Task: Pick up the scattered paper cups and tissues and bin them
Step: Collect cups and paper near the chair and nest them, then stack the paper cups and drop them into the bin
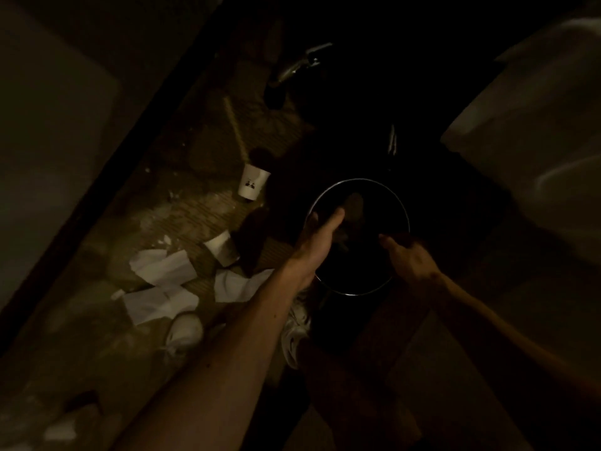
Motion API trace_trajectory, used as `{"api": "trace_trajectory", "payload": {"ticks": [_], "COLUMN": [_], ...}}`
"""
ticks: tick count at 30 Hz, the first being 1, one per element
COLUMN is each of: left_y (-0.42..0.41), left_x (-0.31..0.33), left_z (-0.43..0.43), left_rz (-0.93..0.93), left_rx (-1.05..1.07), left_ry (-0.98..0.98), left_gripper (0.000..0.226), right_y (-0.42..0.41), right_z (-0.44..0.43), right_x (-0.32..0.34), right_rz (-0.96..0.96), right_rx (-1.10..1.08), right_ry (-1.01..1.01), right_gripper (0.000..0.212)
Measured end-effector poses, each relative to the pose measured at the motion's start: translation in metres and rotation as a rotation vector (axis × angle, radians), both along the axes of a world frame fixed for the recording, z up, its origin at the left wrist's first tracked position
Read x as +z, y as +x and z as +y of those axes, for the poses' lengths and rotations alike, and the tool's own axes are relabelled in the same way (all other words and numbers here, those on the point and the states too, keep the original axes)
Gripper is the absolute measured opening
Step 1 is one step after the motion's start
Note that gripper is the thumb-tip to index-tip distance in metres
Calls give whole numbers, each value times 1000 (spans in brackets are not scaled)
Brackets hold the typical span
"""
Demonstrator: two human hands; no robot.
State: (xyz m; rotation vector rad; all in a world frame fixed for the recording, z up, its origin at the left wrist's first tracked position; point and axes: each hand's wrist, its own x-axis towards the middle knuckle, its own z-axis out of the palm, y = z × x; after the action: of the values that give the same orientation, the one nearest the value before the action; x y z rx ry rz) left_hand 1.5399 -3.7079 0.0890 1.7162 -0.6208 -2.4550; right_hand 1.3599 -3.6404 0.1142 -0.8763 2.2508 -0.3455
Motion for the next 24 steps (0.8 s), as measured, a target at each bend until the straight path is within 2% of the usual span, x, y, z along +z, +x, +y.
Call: {"api": "trace_trajectory", "payload": {"ticks": [1, 2, 5, 6, 9, 12, 16, 21, 24], "left_y": [7, 16, 47, 58, 93, 126, 152, 168, 178], "left_x": [10, 15, 43, 55, 89, 114, 127, 124, 114], "left_z": [0, 2, 6, 8, 27, 69, 147, 213, 220], "left_rz": [-17, -33, -99, -144, -353, -484, -661, -738, -676], "left_rx": [34, 58, 211, 264, 379, 489, 636, 586, 571], "left_ry": [-32, -68, -160, -203, -355, -476, -558, -557, -512], "left_gripper": [92, 83, 24, 19, 26, 19, 31, 37, 35], "right_y": [10, 15, 29, 37, 76, 120, 158, 178, 185], "right_z": [-5, -9, -21, -24, -28, -15, 25, 63, 66], "right_x": [12, 23, 41, 47, 63, 68, 78, 101, 110], "right_rz": [-240, -195, -200, -188, -229, -357, -473, -533, -512], "right_rx": [-215, -134, 2, 84, 367, 656, 875, 906, 861], "right_ry": [119, 152, 147, 115, 52, 65, 116, 143, 150], "right_gripper": [39, 32, 25, 24, 18, 8, 18, 13, 11]}}
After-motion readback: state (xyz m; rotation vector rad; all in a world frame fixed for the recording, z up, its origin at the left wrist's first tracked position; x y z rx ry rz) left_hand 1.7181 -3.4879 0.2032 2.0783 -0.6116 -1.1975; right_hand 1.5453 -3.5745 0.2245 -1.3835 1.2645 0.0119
